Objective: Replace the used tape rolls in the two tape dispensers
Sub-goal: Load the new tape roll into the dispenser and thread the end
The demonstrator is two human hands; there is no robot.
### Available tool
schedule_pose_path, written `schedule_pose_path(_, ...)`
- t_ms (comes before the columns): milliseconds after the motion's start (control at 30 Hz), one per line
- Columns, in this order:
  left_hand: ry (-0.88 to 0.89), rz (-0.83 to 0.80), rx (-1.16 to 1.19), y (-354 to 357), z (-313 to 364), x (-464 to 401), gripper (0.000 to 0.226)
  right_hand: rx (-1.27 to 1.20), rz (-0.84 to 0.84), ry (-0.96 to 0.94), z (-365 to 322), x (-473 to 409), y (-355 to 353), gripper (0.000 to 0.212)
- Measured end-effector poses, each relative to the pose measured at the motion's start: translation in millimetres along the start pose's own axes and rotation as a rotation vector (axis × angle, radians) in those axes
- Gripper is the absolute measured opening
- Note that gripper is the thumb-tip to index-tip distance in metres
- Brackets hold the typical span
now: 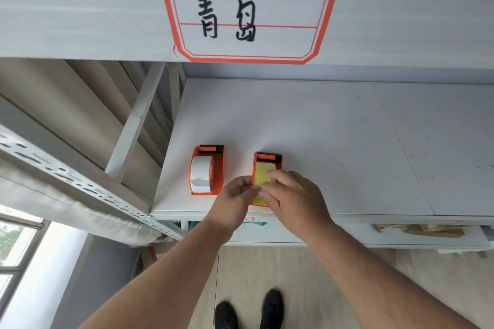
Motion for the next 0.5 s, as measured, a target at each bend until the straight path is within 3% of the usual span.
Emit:
schedule_pose_path(133,0.031,-0.015,-0.044,0.1,1.4,1.1,0.022,-0.017,0.005,-0.026,1.6,3.2,1.8,0.016)
schedule_pose_path(267,0.034,-0.018,-0.053,1.2,1.2,4.8,0.023,-0.114,0.043,0.015,4.9,3.3,-1.0,0.035)
schedule_pose_path(500,0.002,0.014,-0.054,-2.6,-7.6,4.8,0.023,-0.28,-0.006,0.175,21.0,-6.0,-4.2,0.018)
Point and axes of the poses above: each hand's wrist, its own x-axis away from the middle knuckle, its own y-axis out of the palm, z = x × y, the point moved 10 cm from there along -x, towards the middle knuckle, and after that the axes turned 6 degrees about y, right-handed, at the moved point
